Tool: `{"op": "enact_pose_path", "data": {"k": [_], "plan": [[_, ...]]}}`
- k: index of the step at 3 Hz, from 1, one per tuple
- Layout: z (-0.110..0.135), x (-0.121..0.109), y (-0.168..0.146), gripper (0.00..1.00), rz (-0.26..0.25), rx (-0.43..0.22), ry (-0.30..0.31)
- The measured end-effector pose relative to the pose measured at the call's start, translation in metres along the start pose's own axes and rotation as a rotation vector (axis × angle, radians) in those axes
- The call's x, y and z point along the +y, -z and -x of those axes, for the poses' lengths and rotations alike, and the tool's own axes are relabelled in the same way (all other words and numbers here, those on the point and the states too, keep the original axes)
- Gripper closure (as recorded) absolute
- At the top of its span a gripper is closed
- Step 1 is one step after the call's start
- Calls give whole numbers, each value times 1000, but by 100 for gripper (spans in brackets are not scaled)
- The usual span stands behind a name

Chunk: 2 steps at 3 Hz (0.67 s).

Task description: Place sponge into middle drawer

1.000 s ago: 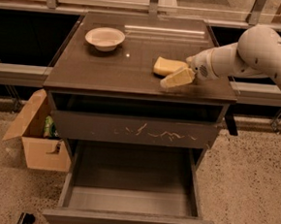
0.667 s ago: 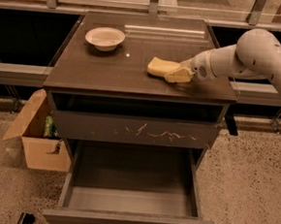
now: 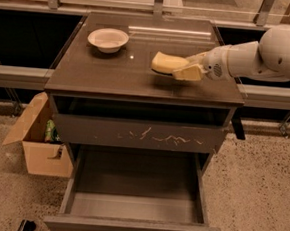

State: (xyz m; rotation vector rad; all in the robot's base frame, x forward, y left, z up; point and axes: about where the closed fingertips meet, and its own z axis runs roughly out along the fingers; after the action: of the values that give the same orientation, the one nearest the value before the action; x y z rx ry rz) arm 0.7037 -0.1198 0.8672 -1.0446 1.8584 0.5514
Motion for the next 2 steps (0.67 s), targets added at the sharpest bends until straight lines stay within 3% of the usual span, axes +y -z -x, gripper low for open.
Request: {"op": "enact_pose_path", "data": {"k": [1,2], "plan": [[16,44,33,100,111,-19,60],[16,44,33,100,111,-19,60]]}}
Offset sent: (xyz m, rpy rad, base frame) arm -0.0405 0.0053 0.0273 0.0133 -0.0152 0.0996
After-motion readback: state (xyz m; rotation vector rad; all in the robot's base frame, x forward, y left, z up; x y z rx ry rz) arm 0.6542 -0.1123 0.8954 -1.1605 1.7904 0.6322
